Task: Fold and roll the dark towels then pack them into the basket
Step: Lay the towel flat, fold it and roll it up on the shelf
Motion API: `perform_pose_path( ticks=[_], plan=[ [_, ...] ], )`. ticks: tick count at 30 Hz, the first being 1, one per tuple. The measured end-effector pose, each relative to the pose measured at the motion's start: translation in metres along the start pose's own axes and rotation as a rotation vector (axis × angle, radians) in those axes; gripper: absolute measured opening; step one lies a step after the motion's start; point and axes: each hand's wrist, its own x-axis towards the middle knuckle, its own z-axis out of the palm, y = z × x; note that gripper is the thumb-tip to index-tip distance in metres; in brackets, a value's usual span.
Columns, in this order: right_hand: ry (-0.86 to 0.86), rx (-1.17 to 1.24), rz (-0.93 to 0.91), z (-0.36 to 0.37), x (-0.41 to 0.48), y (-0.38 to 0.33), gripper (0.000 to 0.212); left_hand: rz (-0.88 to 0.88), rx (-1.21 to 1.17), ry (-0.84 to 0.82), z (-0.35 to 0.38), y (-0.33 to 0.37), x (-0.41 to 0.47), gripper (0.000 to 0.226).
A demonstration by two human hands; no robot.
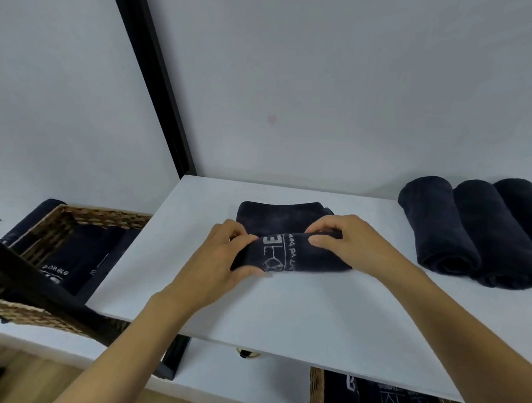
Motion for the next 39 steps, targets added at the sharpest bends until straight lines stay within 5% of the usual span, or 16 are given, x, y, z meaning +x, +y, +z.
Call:
perform_pose_path(
  ticks=[3,6,8,10,13,16,19,22,25,27,33,36,39],
  plan=[
    [0.198,-0.185,-0.242,0.01,-0.016,0.004,0.017,-0.129,-0.235,-0.118,-0.013,-0.002,0.018,0.041],
    [0.124,-0.39,-0.283,0.017,-0.024,0.011,0.045,-0.269,-0.585,-0.163,-0.022,-0.006,0.031,0.018],
    [0.109,-0.395,-0.256,0.013,-0.013,0.013,0.038,-0.374,-0.767,-0.119,-0.02,-0.007,0.038,0.014],
    [0.08,-0.302,-0.222,0.007,0.003,0.01,0.027,-0.449,-0.71,0.028,-0.014,-0.006,0.042,0.01],
    [-0.036,-0.181,-0.086,-0.007,0.027,0.007,0.023,-0.336,-0.381,0.212,-0.005,-0.006,0.043,0.025],
    [-0.102,-0.094,0.057,-0.01,0.046,0.008,0.024,-0.231,-0.255,0.099,0.003,-0.012,0.046,0.045],
    [-0.002,-0.154,0.07,-0.005,0.058,0.004,0.022,-0.319,-0.259,-0.004,-0.002,-0.021,0.065,0.039],
    [0.256,-0.495,-0.21,0.005,0.055,0.003,0.026,-0.422,-0.347,-0.109,-0.011,-0.023,0.087,0.034],
    [0.166,-0.649,-0.275,0.014,0.046,0.006,0.059,-0.598,-0.47,-0.138,-0.015,-0.019,0.098,0.034],
    [0.164,-0.76,-0.249,0.02,0.047,0.012,0.06,-0.709,-0.551,-0.048,-0.012,-0.013,0.101,0.038],
    [0.256,-0.578,0.022,0.02,0.045,-0.011,0.039,-0.743,-0.898,0.37,0.028,0.028,0.103,0.081],
    [0.262,-0.361,0.205,0.004,0.03,-0.013,0.048,-0.728,-1.087,0.303,0.046,0.067,0.113,0.093],
    [0.323,-0.337,0.329,-0.019,0.011,-0.004,0.056,-0.638,-1.135,0.105,0.063,0.103,0.134,0.078]
  ],
)
